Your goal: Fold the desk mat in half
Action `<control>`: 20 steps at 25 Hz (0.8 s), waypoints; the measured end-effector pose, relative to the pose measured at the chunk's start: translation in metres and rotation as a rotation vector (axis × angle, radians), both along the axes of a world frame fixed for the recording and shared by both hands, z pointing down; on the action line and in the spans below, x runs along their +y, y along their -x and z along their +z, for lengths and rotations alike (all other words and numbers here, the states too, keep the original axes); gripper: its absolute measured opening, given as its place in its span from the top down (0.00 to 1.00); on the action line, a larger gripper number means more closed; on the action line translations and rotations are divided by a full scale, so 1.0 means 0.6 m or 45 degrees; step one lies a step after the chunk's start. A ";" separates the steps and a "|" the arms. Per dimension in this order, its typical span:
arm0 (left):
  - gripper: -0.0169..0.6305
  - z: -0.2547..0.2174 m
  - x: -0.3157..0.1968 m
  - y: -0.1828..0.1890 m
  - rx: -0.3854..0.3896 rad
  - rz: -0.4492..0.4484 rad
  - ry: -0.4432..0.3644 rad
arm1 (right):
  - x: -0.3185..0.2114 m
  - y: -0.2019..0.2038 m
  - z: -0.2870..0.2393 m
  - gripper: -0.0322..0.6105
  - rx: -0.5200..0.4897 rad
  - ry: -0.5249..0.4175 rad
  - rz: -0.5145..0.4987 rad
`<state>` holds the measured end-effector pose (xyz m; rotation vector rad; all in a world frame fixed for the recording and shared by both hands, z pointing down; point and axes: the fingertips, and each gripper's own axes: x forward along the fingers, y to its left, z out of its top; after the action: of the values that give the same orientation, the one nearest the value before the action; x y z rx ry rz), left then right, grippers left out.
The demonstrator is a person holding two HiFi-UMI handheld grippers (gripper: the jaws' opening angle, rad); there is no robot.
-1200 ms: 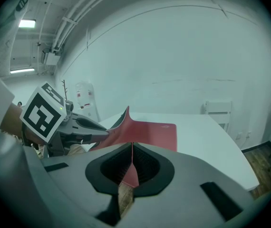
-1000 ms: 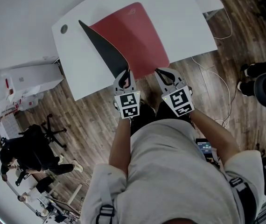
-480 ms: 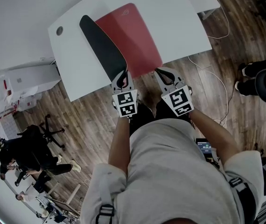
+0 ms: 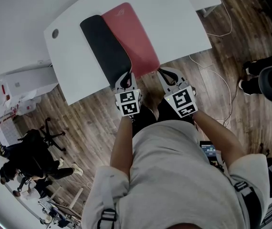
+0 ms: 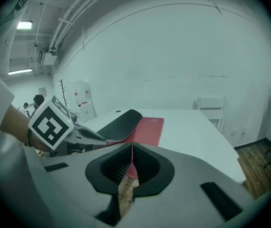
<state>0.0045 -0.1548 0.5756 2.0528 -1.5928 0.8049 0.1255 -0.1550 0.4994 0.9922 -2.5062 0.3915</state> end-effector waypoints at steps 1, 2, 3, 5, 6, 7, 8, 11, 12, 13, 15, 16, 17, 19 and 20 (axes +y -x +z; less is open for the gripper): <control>0.93 0.002 0.000 -0.004 0.007 0.001 0.007 | 0.000 -0.002 0.001 0.89 -0.001 0.002 0.001; 0.93 0.003 0.000 -0.008 0.015 0.001 0.013 | 0.000 -0.004 0.001 0.89 -0.001 0.004 0.002; 0.93 0.004 -0.001 -0.011 0.021 0.001 0.018 | 0.000 -0.007 0.001 0.89 -0.002 0.006 0.004; 0.93 0.006 -0.002 -0.016 0.024 -0.001 0.025 | -0.001 -0.012 0.004 0.89 -0.008 0.009 0.008; 0.93 0.007 -0.003 -0.019 0.021 -0.003 0.024 | -0.003 -0.015 0.006 0.89 -0.013 0.009 0.011; 0.93 0.009 -0.004 -0.021 0.017 -0.005 0.021 | -0.004 -0.019 0.009 0.89 -0.018 0.010 0.015; 0.93 0.010 -0.004 -0.025 0.013 -0.007 0.017 | -0.005 -0.021 0.013 0.89 -0.023 0.013 0.018; 0.93 0.010 -0.002 -0.038 0.003 -0.004 0.003 | -0.003 -0.029 0.028 0.89 -0.032 0.028 0.025; 0.93 0.010 -0.003 -0.045 -0.002 0.005 -0.003 | -0.003 -0.033 0.033 0.89 -0.033 0.032 0.028; 0.93 0.011 -0.004 -0.054 -0.009 0.016 -0.009 | -0.004 -0.038 0.038 0.89 -0.036 0.036 0.030; 0.93 0.015 -0.005 -0.078 -0.025 0.043 -0.016 | -0.004 -0.053 0.047 0.89 -0.045 0.038 0.033; 0.93 0.017 -0.007 -0.087 -0.030 0.054 -0.017 | -0.003 -0.057 0.049 0.89 -0.049 0.038 0.033; 0.93 0.018 -0.009 -0.091 -0.031 0.061 -0.015 | -0.004 -0.058 0.050 0.89 -0.050 0.039 0.034; 0.93 0.018 -0.012 -0.086 -0.022 0.061 -0.005 | -0.005 -0.050 0.045 0.89 -0.048 0.042 0.036; 0.93 0.018 -0.014 -0.083 -0.016 0.058 -0.001 | -0.006 -0.048 0.042 0.89 -0.046 0.042 0.039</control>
<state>0.0541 -0.1629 0.5862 2.0949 -1.5585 0.8352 0.1545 -0.1587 0.5248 1.0200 -2.5110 0.4630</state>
